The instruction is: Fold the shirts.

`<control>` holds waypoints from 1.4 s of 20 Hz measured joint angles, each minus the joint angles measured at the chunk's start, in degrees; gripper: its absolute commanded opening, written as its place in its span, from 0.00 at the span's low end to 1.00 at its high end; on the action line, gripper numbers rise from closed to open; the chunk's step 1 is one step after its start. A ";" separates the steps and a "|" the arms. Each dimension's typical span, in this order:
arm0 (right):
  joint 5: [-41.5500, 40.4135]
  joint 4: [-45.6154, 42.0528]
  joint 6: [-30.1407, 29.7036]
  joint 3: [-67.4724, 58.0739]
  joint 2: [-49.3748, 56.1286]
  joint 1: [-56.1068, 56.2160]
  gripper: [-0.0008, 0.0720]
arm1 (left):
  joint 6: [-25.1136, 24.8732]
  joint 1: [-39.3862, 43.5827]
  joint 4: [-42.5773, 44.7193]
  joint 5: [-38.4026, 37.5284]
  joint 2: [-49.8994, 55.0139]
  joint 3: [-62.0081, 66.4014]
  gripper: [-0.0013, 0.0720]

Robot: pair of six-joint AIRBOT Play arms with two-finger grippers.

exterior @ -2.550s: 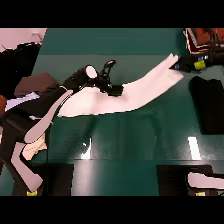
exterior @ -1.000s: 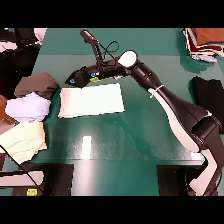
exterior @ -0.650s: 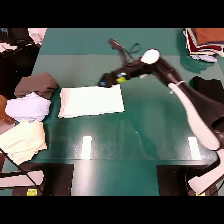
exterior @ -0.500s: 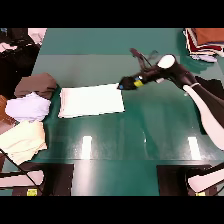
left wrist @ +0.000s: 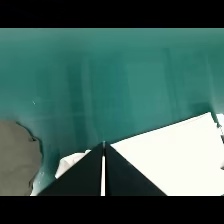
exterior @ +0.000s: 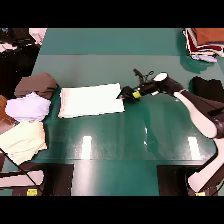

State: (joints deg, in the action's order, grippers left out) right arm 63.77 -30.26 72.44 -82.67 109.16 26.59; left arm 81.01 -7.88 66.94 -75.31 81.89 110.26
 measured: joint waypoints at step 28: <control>3.54 -21.86 9.99 -21.90 -16.83 -52.59 0.04 | -0.24 17.03 -3.65 0.26 0.00 0.00 0.05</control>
State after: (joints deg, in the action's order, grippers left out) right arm 67.31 -52.12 82.43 -104.57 92.33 -26.00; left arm 80.77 9.15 63.29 -75.05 81.89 110.26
